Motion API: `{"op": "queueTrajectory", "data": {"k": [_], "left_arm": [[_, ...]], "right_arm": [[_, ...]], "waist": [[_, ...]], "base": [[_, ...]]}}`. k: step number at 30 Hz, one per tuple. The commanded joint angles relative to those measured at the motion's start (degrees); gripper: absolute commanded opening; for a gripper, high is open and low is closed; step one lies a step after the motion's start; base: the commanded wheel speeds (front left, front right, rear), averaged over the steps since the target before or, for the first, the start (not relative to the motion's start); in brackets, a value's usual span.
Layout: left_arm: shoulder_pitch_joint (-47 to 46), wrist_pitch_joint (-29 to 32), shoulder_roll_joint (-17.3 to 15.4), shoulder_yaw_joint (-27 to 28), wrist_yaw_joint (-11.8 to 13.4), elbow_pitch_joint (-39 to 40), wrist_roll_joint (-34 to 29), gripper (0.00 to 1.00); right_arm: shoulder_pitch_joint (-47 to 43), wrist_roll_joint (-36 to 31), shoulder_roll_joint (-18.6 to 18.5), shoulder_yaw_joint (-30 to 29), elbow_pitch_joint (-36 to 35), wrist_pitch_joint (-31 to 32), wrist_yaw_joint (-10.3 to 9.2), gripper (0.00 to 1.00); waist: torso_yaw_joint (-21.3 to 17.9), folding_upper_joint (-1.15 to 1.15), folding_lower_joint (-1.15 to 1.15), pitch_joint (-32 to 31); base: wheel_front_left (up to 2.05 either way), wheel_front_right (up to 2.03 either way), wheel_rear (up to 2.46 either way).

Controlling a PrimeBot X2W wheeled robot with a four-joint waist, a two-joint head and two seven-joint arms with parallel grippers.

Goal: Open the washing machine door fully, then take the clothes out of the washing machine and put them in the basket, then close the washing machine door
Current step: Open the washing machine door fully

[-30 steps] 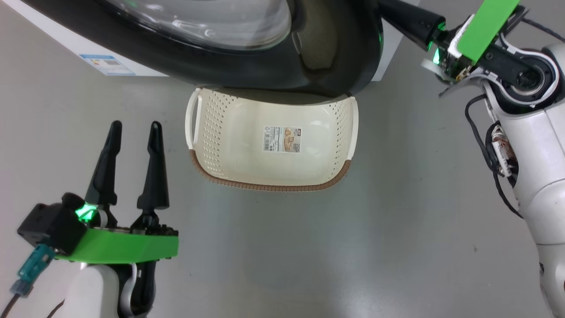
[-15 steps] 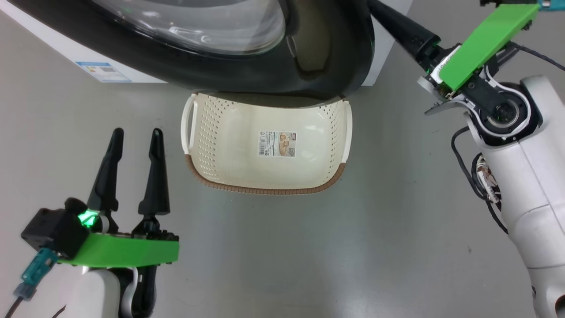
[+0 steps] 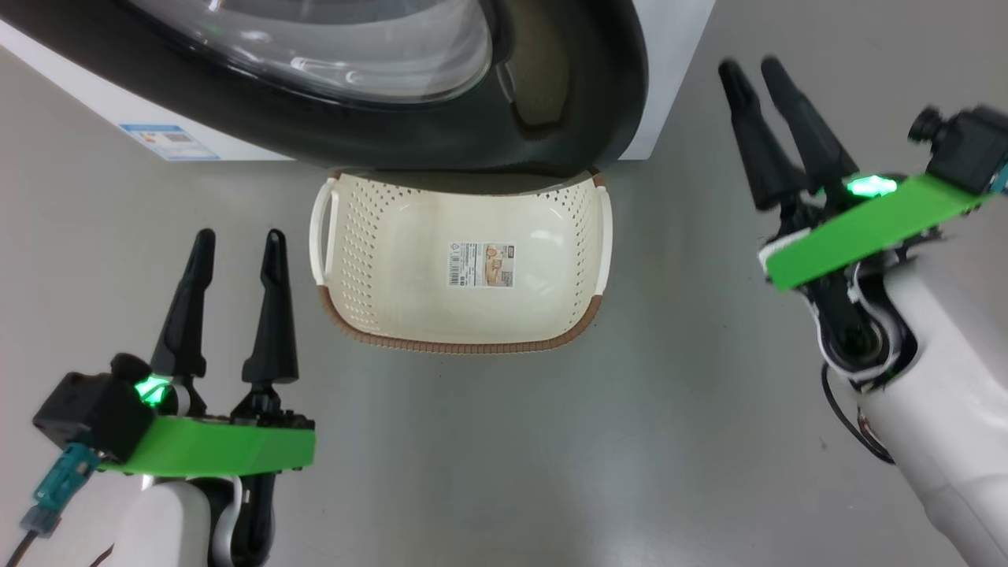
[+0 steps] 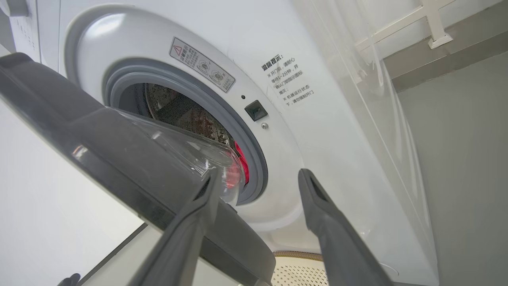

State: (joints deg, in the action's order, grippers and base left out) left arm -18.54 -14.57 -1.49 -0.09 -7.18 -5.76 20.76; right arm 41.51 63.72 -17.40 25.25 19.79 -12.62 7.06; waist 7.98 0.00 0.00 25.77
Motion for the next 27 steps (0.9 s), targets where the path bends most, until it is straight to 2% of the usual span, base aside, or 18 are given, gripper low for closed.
{"op": "queueTrajectory", "data": {"k": [1, 4, 10, 15, 20, 27], "left_arm": [[1.34, -0.43, -1.39, 2.19, -0.31, 1.32, -0.73, 1.00], [1.76, -0.43, -1.39, 2.83, -0.31, 1.50, -0.95, 1.00], [1.56, -0.43, -1.39, 3.46, -0.31, 2.29, -1.12, 1.00], [1.28, -0.43, -1.39, 3.57, -0.31, 2.81, -1.32, 1.00], [1.09, -0.43, -1.39, 3.18, -0.31, 3.09, -1.40, 1.00], [1.35, -0.43, -1.39, 3.29, -0.31, 3.34, -1.38, 1.00]], "right_arm": [[-2.38, -2.59, -0.47, 1.09, -0.80, -1.53, 0.43, 1.00], [-4.36, -10.21, -0.55, -0.79, 0.37, -2.30, 0.43, 1.00], [-11.01, -30.26, 5.00, -11.54, -4.71, -2.36, 0.43, 1.00], [-15.04, -43.42, 9.17, -16.07, -8.70, -2.37, 0.43, 1.00], [-18.04, -49.38, 12.36, -21.11, -13.45, -2.37, 0.43, 1.00], [-21.66, -50.80, 14.11, -23.72, -16.00, -2.37, 0.43, 1.00]], "waist": [[-0.37, 0.00, 0.00, -0.38], [-1.06, 0.00, 0.00, -0.61], [-1.64, 0.00, 0.00, -0.11], [-1.98, 0.00, 0.00, 0.38], [-1.72, 0.00, 0.00, 0.53], [-1.47, 0.00, 0.00, 0.62]], "base": [[0.00, 0.00, 0.00], [0.00, 0.00, 0.00], [0.00, 0.00, 0.00], [0.00, 0.00, 0.00], [0.00, 0.00, 0.00], [0.00, 0.00, 0.00]]}}
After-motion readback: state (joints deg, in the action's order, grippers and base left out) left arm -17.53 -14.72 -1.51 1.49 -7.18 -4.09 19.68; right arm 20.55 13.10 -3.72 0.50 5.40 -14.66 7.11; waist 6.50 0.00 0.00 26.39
